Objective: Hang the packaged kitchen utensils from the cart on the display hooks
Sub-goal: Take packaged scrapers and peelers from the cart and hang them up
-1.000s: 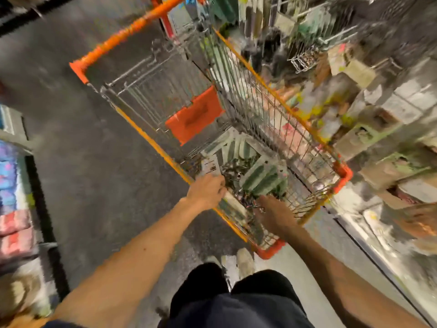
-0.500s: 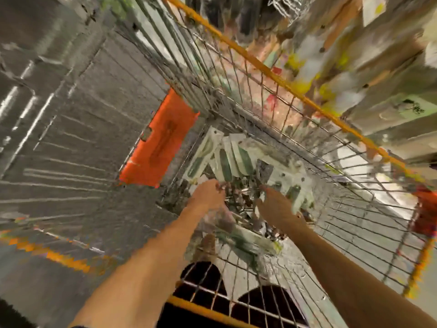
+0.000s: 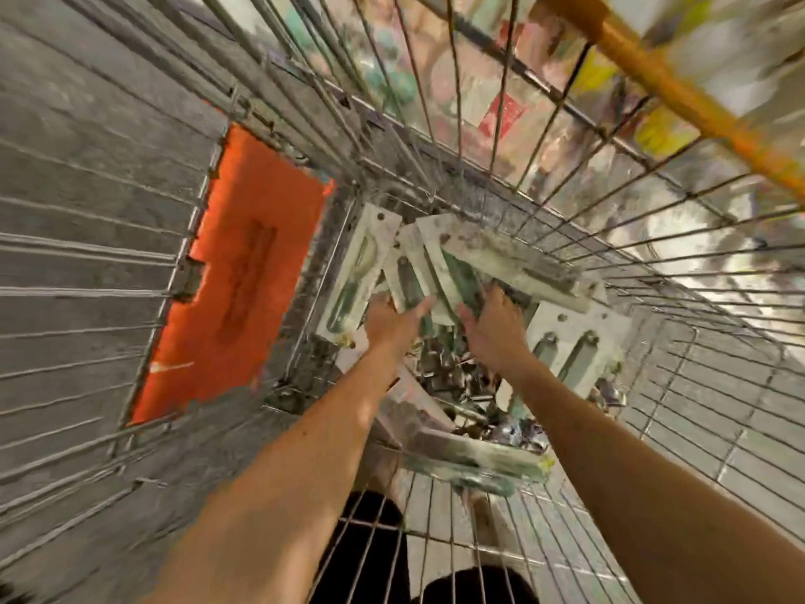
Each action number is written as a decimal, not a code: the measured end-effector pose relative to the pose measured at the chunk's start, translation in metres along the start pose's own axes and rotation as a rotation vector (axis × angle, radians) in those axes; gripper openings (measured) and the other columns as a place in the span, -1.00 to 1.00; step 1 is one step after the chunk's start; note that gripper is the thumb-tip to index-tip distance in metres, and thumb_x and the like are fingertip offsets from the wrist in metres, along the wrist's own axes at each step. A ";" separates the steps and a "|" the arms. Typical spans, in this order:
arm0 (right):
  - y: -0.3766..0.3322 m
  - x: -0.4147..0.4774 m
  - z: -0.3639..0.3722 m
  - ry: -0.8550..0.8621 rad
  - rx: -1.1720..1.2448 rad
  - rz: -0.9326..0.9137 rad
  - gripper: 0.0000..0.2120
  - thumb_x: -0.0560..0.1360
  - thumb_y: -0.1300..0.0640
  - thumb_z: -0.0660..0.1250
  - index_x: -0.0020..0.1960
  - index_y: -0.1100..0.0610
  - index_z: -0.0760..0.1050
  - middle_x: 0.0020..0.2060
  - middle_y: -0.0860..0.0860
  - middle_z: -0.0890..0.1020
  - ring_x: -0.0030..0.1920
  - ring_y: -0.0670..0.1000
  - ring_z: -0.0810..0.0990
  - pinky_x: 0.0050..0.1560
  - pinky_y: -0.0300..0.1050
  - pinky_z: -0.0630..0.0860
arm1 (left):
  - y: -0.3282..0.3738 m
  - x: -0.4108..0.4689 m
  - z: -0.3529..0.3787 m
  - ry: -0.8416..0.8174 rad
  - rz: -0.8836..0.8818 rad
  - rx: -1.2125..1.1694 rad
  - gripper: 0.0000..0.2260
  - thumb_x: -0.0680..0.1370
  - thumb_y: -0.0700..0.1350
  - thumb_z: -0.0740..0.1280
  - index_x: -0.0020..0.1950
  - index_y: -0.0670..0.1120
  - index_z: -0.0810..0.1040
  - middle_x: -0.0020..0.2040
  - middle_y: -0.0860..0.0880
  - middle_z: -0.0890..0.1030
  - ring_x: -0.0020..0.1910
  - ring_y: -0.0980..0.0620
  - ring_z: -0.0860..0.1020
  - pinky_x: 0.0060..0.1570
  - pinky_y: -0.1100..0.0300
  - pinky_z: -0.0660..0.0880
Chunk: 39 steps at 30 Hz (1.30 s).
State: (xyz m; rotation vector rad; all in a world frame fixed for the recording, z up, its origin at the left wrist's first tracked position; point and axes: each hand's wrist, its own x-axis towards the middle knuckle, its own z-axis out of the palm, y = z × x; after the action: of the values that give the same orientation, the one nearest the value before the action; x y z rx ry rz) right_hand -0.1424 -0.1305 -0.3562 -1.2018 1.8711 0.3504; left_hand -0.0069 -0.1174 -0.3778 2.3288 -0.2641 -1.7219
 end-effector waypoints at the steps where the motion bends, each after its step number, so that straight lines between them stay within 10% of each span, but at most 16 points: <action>1: 0.000 0.002 0.000 0.016 -0.003 0.015 -0.42 0.62 -0.06 0.21 0.46 0.31 0.19 0.39 0.29 0.38 0.40 0.29 0.34 0.37 0.11 0.27 | 0.000 0.001 -0.001 -0.012 -0.007 -0.019 -0.22 0.41 0.09 0.55 0.50 -0.15 0.28 0.35 -0.06 0.45 0.38 -0.11 0.41 0.36 0.04 0.38; 5: 0.006 0.010 0.001 0.025 0.093 0.020 -0.38 0.57 -0.05 0.33 0.43 0.31 0.24 0.30 0.28 0.46 0.30 0.29 0.43 0.30 0.15 0.41 | -0.004 0.008 -0.006 -0.135 -0.051 -0.139 -0.13 0.18 0.13 0.65 0.39 -0.12 0.43 0.24 -0.03 0.59 0.25 -0.09 0.55 0.31 -0.03 0.45; 8: 0.009 0.012 -0.001 0.038 0.180 0.036 -0.44 0.50 -0.06 0.41 0.33 0.25 0.36 0.14 0.19 0.57 0.13 0.24 0.56 0.14 0.15 0.54 | -0.007 0.009 -0.013 -0.195 -0.061 -0.191 -0.66 0.42 -0.08 0.56 0.11 0.00 0.52 0.03 -0.01 0.62 -0.02 0.05 0.59 0.13 0.11 0.47; 11: 0.008 0.015 -0.006 -0.011 0.259 0.098 -0.49 0.41 -0.07 0.49 0.21 0.21 0.46 -0.05 0.11 0.64 -0.08 0.17 0.64 -0.03 0.11 0.63 | -0.007 0.008 -0.017 -0.216 -0.042 -0.203 -0.70 0.49 -0.19 0.48 0.10 0.03 0.44 -0.01 0.03 0.60 -0.05 0.04 0.57 0.04 0.11 0.51; 16: 0.010 0.017 -0.014 -0.146 0.391 0.157 -0.63 0.39 0.09 0.54 0.05 0.29 0.53 -0.32 0.09 0.54 -0.41 0.03 0.48 -0.38 -0.12 0.42 | -0.003 0.006 -0.018 -0.209 -0.032 -0.192 -0.76 0.48 -0.22 0.49 0.05 -0.01 0.51 -0.10 0.05 0.61 -0.07 0.04 0.59 -0.22 0.24 0.45; 23: 0.022 0.008 -0.026 -0.191 0.438 0.178 -0.65 0.37 0.21 0.55 0.08 0.33 0.56 -0.33 0.15 0.58 -0.50 0.02 0.46 -0.43 -0.12 0.42 | 0.004 0.003 -0.016 -0.269 -0.021 -0.212 -0.38 0.44 -0.12 0.55 0.42 -0.10 0.36 0.07 0.03 0.55 0.28 -0.04 0.47 0.36 -0.04 0.33; 31: 0.015 -0.034 -0.035 -0.222 0.547 0.150 -0.72 0.41 0.16 0.52 0.01 0.30 0.56 -0.35 0.09 0.56 -0.43 0.01 0.48 -0.40 -0.09 0.45 | 0.016 -0.037 -0.033 -0.320 0.005 -0.160 -0.50 0.35 -0.19 0.61 0.16 -0.10 0.42 0.17 -0.10 0.62 0.11 -0.04 0.60 0.22 0.01 0.52; 39: 0.008 -0.112 -0.029 -0.190 0.702 0.204 -0.67 0.41 0.10 0.53 0.06 0.25 0.54 -0.32 0.04 0.57 -0.39 0.01 0.51 -0.32 -0.05 0.49 | 0.014 -0.099 -0.075 -0.267 0.036 0.059 0.17 -0.03 0.10 0.73 0.49 -0.12 0.32 0.38 -0.09 0.52 0.29 -0.14 0.53 0.31 -0.13 0.47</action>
State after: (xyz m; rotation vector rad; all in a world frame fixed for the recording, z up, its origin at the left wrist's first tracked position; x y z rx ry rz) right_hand -0.1454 -0.0774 -0.2537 -0.4882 1.7320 -0.0892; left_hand 0.0359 -0.0969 -0.2618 2.1139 -0.4059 -2.0321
